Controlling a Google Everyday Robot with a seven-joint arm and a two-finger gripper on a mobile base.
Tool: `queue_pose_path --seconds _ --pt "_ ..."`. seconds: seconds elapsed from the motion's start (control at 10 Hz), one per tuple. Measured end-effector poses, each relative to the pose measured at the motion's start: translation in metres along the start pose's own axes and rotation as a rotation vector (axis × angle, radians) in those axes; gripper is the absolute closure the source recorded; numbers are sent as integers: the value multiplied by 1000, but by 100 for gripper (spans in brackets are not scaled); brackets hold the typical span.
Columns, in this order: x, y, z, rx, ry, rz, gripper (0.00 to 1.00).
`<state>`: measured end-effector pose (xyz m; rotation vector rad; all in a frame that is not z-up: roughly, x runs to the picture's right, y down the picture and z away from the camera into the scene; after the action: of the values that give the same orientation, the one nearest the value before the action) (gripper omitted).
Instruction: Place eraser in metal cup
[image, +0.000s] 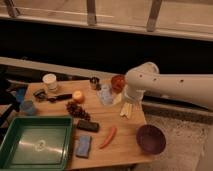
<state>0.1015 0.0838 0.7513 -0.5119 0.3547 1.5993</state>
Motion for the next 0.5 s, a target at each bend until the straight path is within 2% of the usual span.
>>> queue_pose_path --seconds 0.2,0.3,0.4,0.5 --pt "2 42 4 -27 6 -121 20" --pt "10 67 5 -50 9 -206 20" --pt "25 97 6 -95 22 -300 20" --pt "39 116 4 -130 29 -363 20"
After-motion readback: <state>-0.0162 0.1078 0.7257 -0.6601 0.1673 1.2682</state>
